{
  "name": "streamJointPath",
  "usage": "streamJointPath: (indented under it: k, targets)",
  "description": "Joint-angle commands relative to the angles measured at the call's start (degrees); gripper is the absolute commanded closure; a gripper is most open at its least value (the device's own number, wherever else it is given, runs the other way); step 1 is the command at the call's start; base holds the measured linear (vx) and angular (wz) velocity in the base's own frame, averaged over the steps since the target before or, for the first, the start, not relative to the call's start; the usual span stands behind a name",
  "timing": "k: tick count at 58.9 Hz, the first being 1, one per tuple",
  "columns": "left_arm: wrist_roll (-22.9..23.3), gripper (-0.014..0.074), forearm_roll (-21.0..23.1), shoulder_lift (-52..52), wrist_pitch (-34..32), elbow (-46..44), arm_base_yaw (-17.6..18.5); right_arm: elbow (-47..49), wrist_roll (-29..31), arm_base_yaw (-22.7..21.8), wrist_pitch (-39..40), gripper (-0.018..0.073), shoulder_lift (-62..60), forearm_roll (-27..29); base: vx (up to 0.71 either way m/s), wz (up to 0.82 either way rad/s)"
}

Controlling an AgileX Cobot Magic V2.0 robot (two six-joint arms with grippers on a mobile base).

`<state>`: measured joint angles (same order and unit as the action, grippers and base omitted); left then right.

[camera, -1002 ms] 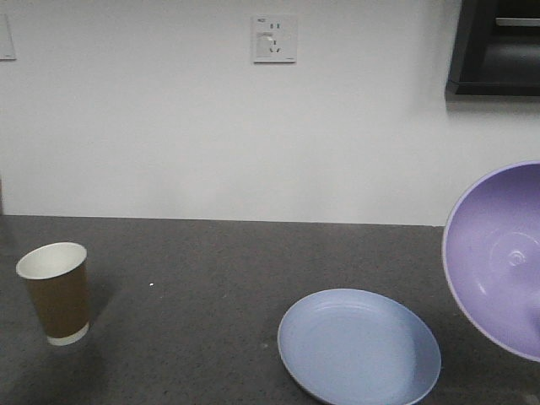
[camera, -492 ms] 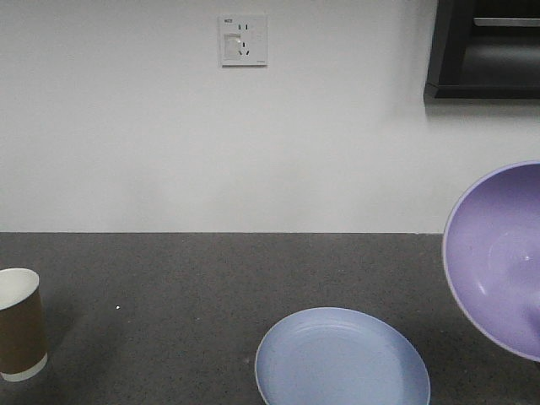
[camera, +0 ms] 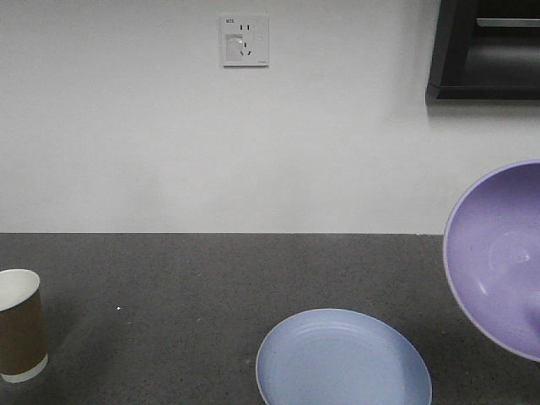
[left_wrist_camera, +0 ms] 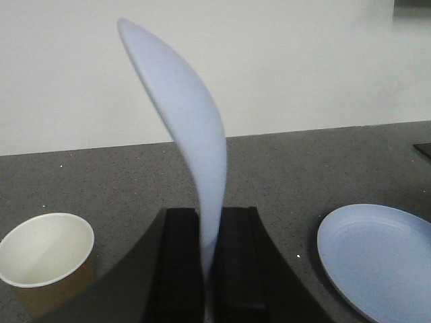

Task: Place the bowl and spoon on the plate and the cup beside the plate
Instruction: 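Drive the base to the counter with the paper cup and blue plate, then lower the lilac bowl onto the blue plate with the right gripper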

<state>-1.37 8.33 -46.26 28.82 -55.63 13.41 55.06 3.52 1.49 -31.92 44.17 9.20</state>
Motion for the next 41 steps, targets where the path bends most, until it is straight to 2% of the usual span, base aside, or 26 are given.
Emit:
streamJointPath:
  k: [1, 41]
  targets:
    - [0.5, 0.0596, 0.7, 0.4, -4.9, -1.4, 0.2, 1.8, 0.5, 0.0, 5.2, 0.0568, -0.2, 0.2, 0.00, 0.00]
    - [0.5, 0.0596, 0.8, 0.3, -5.2, -1.4, 0.2, 1.8, 0.5, 0.0, 5.4, 0.0568, 0.6, 2.5, 0.00, 0.00]
